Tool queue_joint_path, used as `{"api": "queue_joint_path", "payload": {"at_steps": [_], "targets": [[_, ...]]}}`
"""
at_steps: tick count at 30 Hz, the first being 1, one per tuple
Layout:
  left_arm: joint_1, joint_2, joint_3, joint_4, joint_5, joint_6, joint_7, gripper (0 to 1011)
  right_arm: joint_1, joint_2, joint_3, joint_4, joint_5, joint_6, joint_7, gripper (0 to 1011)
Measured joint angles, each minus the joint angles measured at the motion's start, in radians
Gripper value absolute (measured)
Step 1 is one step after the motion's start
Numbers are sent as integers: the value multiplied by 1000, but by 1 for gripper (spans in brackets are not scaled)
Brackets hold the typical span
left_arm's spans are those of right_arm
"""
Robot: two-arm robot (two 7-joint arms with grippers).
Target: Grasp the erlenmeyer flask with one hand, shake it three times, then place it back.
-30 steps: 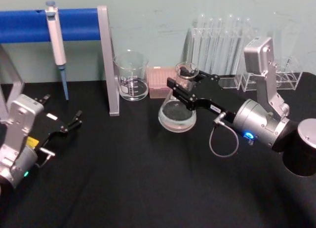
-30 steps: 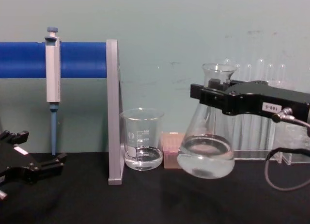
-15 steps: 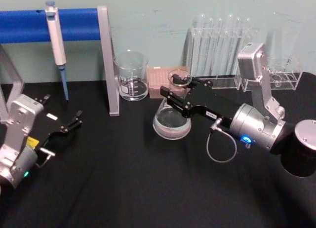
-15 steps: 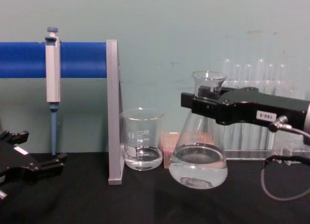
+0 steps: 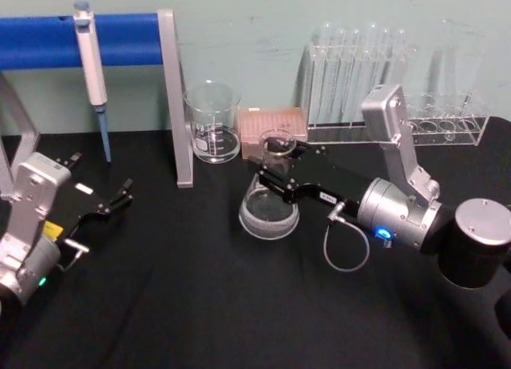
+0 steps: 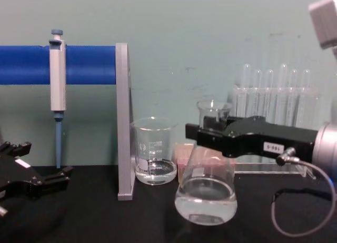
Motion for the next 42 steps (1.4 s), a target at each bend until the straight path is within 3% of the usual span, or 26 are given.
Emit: {"api": "queue_joint_path", "payload": {"at_steps": [18, 42], "targets": [[0, 0, 0, 0, 0, 0, 0, 1001, 36, -32, -18, 112, -15, -18, 6, 456], [0, 0, 0, 0, 0, 0, 0, 1001, 32, -33, -10, 158, -29, -10, 1, 456]]}}
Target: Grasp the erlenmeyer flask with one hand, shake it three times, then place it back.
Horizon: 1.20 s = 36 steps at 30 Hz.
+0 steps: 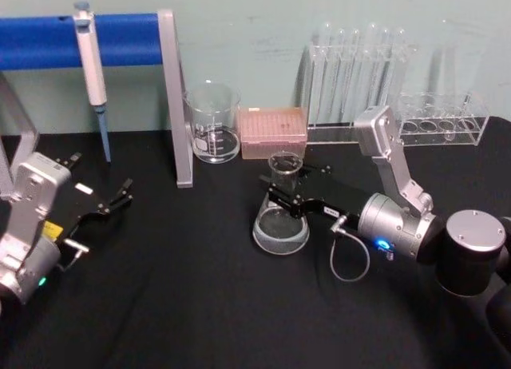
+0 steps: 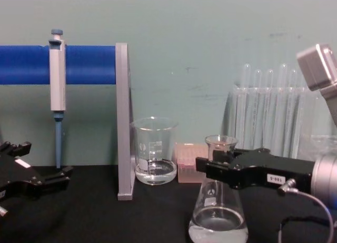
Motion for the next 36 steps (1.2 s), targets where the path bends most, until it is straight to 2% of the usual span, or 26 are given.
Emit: {"api": "queue_joint_path", "payload": {"at_steps": [36], "targets": [[0, 0, 0, 0, 0, 0, 0, 1001, 2, -13, 1, 24, -13, 15, -9, 468]]}}
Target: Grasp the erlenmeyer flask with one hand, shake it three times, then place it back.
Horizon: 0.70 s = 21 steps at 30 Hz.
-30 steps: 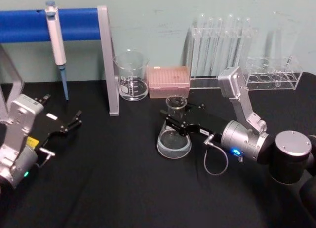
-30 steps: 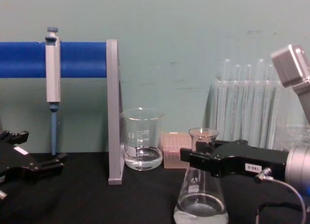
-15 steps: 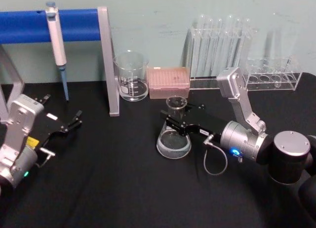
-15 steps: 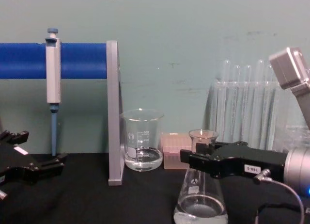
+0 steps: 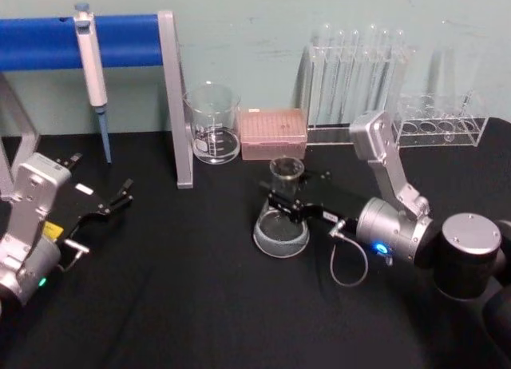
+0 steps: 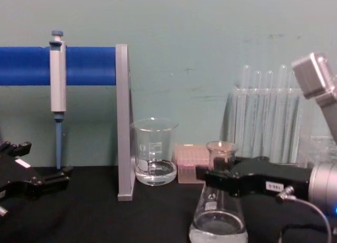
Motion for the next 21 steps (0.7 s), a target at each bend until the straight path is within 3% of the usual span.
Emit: {"api": "queue_joint_path", "payload": {"at_steps": [17, 21], "targets": [[0, 0, 0, 0, 0, 0, 0, 1001, 0, 1, 0, 1, -1, 3, 0, 977], [0, 0, 0, 0, 0, 0, 0, 1001, 0, 1, 0, 1, -1, 3, 0, 1003]]}}
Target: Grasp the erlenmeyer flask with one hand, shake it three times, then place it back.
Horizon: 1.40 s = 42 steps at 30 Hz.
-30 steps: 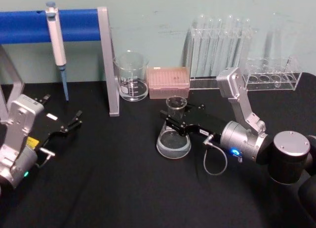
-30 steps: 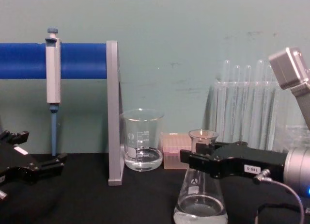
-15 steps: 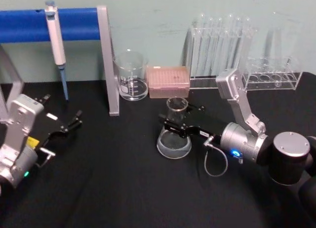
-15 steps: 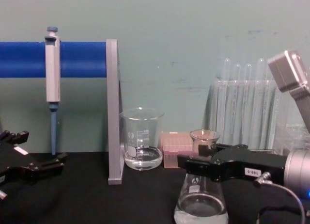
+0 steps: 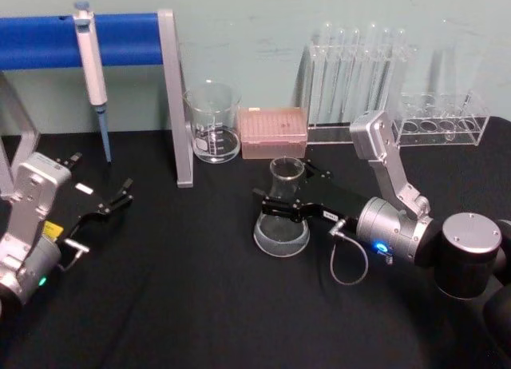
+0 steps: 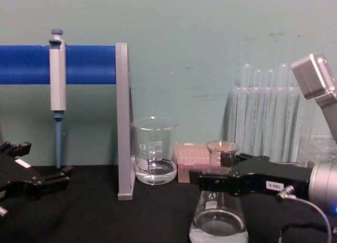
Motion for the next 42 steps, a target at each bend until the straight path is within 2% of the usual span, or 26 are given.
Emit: {"api": "queue_joint_path", "payload": {"at_steps": [13, 23, 28, 37, 42], "targets": [[0, 0, 0, 0, 0, 0, 0, 1001, -6, 10, 2, -11, 8, -1, 16, 1003], [0, 0, 0, 0, 0, 0, 0, 1001, -59, 72, 10, -95, 17, 4, 32, 1003], [0, 0, 0, 0, 0, 0, 0, 1001, -94, 107, 25, -141, 24, 6, 27, 1003], [0, 0, 0, 0, 0, 0, 0, 1001, -168, 173, 74, -232, 44, 1, 4, 1002], [0, 0, 0, 0, 0, 0, 0, 1001, -193, 188, 107, -257, 48, -6, -28, 1003]]}}
